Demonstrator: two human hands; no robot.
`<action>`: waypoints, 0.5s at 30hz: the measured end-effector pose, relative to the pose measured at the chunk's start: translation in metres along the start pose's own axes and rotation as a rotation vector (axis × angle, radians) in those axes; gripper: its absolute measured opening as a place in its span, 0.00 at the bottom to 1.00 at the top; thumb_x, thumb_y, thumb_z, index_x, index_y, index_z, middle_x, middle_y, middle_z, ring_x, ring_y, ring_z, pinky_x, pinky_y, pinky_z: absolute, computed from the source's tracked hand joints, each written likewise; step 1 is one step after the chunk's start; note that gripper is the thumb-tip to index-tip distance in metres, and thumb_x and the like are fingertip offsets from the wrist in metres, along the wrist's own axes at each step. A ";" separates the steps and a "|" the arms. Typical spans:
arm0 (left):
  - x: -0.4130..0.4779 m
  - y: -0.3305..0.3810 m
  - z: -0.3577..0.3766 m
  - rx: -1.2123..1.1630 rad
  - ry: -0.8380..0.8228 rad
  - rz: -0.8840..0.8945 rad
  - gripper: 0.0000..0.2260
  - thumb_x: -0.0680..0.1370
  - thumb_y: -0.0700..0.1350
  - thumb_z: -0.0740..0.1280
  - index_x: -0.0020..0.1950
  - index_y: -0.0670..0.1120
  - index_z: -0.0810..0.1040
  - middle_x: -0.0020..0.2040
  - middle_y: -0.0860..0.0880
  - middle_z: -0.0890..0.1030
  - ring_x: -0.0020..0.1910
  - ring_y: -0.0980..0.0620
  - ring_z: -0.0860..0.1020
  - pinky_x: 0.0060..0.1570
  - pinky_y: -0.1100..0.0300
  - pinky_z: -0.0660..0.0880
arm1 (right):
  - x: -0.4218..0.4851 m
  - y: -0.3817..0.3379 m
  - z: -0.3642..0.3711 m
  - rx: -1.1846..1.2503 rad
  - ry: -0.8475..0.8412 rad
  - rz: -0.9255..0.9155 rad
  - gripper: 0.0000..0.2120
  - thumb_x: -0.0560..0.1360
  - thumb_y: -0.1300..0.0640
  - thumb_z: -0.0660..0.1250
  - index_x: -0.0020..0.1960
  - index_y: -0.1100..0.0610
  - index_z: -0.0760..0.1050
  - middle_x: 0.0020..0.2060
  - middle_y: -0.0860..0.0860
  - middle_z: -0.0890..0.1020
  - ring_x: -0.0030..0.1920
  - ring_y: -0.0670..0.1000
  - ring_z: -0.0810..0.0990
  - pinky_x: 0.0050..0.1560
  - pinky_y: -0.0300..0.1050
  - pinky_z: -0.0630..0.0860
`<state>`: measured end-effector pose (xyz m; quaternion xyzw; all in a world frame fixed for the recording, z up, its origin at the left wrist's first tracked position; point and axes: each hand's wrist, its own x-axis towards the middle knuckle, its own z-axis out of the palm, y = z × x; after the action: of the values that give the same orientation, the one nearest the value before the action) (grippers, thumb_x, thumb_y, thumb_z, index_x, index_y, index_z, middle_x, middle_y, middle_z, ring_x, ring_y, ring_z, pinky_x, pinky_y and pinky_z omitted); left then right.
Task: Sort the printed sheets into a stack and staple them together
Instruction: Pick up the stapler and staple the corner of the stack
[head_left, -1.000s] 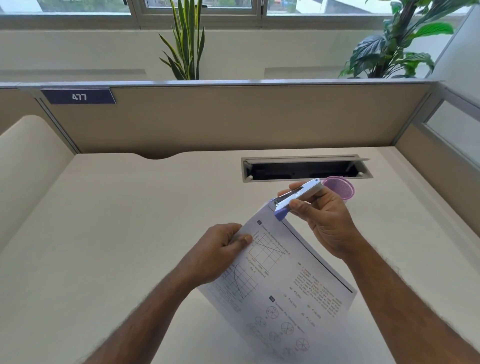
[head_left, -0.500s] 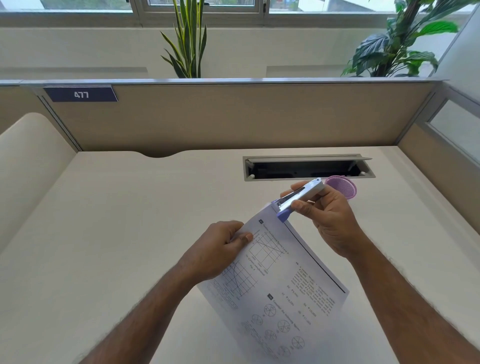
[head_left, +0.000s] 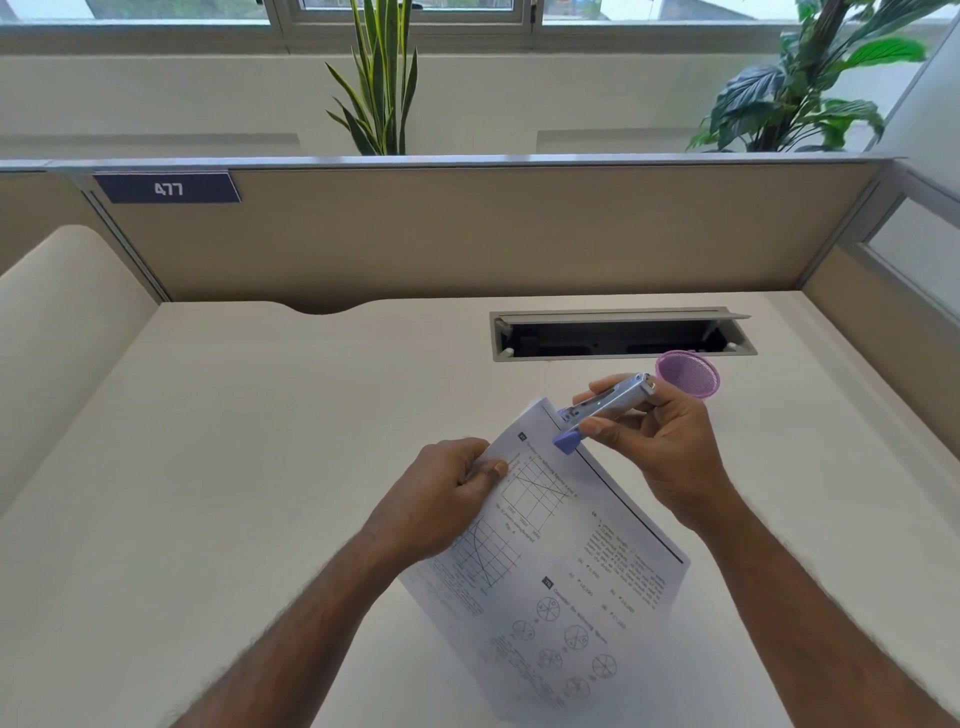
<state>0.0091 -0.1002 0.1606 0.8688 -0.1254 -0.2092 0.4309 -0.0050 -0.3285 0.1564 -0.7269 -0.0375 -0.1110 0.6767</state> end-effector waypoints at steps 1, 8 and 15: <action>0.000 0.001 0.001 0.009 0.004 0.004 0.12 0.83 0.50 0.60 0.51 0.47 0.80 0.45 0.50 0.86 0.43 0.50 0.85 0.46 0.48 0.83 | -0.001 0.001 0.001 -0.009 0.002 0.001 0.18 0.60 0.39 0.77 0.46 0.46 0.81 0.46 0.46 0.87 0.51 0.55 0.85 0.49 0.45 0.83; -0.003 0.003 0.001 0.031 0.009 0.017 0.12 0.83 0.50 0.59 0.53 0.47 0.80 0.46 0.50 0.85 0.44 0.49 0.85 0.47 0.47 0.83 | 0.001 0.002 0.005 -0.013 0.010 -0.017 0.19 0.63 0.43 0.75 0.49 0.51 0.80 0.44 0.44 0.87 0.50 0.54 0.84 0.49 0.45 0.82; -0.003 0.004 0.002 0.020 -0.036 0.008 0.12 0.83 0.51 0.59 0.55 0.47 0.80 0.48 0.51 0.86 0.45 0.50 0.85 0.47 0.48 0.83 | 0.005 0.003 0.006 0.089 -0.024 0.055 0.16 0.68 0.52 0.71 0.53 0.57 0.77 0.42 0.48 0.88 0.49 0.53 0.85 0.47 0.41 0.80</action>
<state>0.0059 -0.1025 0.1633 0.8686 -0.1389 -0.2217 0.4209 0.0012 -0.3233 0.1544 -0.6981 -0.0304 -0.0818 0.7107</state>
